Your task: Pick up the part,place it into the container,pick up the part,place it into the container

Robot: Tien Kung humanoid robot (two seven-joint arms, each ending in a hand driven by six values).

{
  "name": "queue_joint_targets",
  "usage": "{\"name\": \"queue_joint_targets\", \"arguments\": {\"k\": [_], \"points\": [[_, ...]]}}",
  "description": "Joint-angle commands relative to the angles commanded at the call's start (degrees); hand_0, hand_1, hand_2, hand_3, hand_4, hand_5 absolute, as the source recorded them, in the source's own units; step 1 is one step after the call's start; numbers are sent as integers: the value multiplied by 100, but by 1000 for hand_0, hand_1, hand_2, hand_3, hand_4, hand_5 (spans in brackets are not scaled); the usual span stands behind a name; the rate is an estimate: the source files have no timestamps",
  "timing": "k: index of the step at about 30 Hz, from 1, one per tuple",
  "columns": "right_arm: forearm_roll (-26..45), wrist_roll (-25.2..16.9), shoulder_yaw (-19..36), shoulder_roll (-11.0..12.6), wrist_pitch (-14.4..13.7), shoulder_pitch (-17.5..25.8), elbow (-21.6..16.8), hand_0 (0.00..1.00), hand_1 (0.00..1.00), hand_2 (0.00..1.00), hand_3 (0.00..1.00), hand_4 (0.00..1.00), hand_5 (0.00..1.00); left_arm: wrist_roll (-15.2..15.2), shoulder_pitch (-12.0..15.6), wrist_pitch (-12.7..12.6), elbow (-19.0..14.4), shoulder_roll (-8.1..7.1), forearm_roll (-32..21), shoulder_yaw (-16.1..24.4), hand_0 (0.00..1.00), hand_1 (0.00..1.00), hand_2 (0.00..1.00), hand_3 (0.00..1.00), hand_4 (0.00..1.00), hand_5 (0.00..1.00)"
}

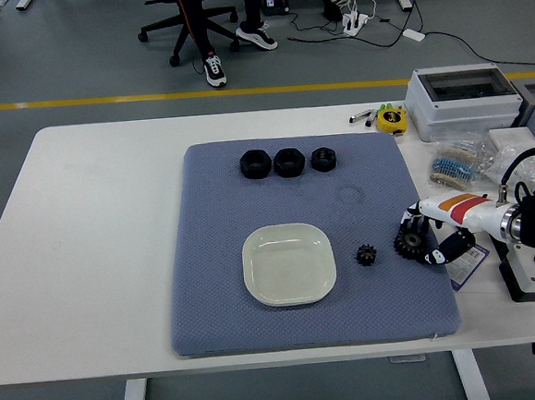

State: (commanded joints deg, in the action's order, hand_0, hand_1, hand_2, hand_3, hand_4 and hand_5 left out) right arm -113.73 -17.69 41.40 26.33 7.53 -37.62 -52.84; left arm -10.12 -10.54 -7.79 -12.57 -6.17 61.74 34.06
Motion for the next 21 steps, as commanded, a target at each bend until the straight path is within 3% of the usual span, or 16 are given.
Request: {"name": "queue_joint_targets", "arguments": {"k": [1,6,7,21], "points": [[6,-1,-1,0,-7,3,4,209,348,434,464,570,53,-1,0,1,0,-1,-1,0,704,671,642,555,630,565],[96,-12,-8,3,-37,19,12,209,348,434,464,570,53,-4,0,5,-2,-2,9,6,704,671,642,555,630,565],[110,-12,-8,4,-36,20,11,106,238,357,430,603,44,-4,-1,5,-3,-3,7,5,704,671,643,555,631,566],[296,26,182,70,36,36,-128,81,166,306,421,574,66,-13,2,11,-8,-9,27,15,704,670,643,554,632,568]]}}
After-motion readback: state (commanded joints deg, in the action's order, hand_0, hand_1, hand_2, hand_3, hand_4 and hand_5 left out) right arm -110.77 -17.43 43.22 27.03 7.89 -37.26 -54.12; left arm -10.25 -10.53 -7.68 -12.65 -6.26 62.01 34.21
